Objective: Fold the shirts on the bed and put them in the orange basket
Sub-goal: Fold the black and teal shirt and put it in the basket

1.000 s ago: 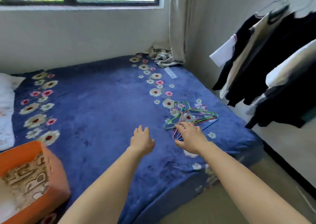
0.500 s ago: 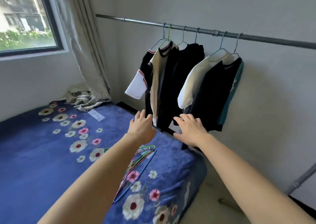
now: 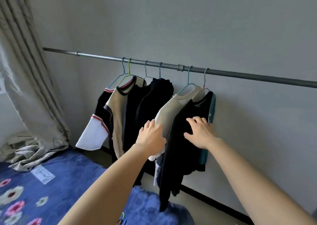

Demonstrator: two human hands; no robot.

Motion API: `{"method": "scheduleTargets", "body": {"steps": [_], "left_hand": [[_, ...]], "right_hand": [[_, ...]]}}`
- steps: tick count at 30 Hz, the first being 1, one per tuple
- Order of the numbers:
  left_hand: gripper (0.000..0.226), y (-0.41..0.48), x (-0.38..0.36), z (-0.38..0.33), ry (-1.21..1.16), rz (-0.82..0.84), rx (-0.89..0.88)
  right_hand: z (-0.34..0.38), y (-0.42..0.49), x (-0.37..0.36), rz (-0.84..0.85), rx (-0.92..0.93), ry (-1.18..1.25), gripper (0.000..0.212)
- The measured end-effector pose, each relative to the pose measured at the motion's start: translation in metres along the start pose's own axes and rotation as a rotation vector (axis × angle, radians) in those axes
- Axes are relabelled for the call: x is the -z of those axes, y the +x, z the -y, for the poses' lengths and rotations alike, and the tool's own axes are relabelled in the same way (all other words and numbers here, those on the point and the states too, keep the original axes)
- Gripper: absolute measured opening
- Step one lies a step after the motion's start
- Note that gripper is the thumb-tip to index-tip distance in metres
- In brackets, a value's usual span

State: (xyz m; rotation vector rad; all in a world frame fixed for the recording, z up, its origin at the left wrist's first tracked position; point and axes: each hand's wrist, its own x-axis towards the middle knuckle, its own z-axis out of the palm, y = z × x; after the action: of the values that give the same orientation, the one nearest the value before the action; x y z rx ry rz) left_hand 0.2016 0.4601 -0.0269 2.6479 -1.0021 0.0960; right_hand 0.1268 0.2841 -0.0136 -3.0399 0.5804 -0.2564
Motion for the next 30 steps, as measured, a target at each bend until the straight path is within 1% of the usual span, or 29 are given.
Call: {"method": "scheduleTargets", "body": {"steps": [4, 6, 10, 12, 14, 17, 19, 21, 22, 24, 26, 28, 30], "left_hand": [[0.049, 0.070, -0.010, -0.035, -0.020, -0.049, -0.059], [0.047, 0.105, -0.020, -0.049, -0.039, -0.081, -0.059], [0.039, 0.163, -0.035, -0.071, -0.116, -0.126, 0.013], [0.041, 0.189, -0.041, -0.082, -0.147, -0.145, 0.057], [0.047, 0.210, -0.045, -0.091, -0.171, -0.179, 0.079], [0.046, 0.237, -0.051, -0.103, -0.194, -0.222, 0.103], [0.036, 0.251, -0.059, -0.113, -0.194, -0.244, 0.151], [0.024, 0.259, -0.067, -0.118, -0.214, -0.272, 0.206], [0.025, 0.261, -0.071, -0.120, -0.227, -0.289, 0.235], [0.030, 0.262, -0.075, -0.119, -0.224, -0.338, 0.262], [0.030, 0.262, -0.071, -0.116, -0.206, -0.423, 0.241], [0.028, 0.257, -0.061, -0.111, -0.212, -0.506, 0.223], [0.025, 0.247, -0.049, -0.105, -0.236, -0.557, 0.249]], "right_hand": [[-0.049, 0.071, 0.004, -0.044, -0.033, 0.031, 0.062], [-0.074, 0.107, 0.003, -0.090, -0.035, 0.056, 0.060], [-0.114, 0.171, 0.006, -0.198, -0.037, 0.125, 0.059], [-0.131, 0.202, 0.007, -0.268, -0.048, 0.151, 0.060], [-0.143, 0.226, 0.007, -0.339, -0.051, 0.159, 0.054], [-0.159, 0.256, 0.002, -0.370, 0.005, 0.104, 0.046], [-0.169, 0.273, -0.004, -0.382, 0.039, 0.104, 0.039], [-0.175, 0.286, -0.007, -0.412, 0.065, 0.153, 0.032], [-0.177, 0.290, -0.007, -0.433, 0.086, 0.193, 0.030], [-0.179, 0.294, -0.004, -0.459, 0.163, 0.246, 0.035], [-0.178, 0.295, 0.003, -0.472, 0.242, 0.287, 0.043], [-0.174, 0.295, 0.013, -0.469, 0.289, 0.353, 0.045], [-0.163, 0.290, 0.025, -0.466, 0.338, 0.373, 0.046]]}}
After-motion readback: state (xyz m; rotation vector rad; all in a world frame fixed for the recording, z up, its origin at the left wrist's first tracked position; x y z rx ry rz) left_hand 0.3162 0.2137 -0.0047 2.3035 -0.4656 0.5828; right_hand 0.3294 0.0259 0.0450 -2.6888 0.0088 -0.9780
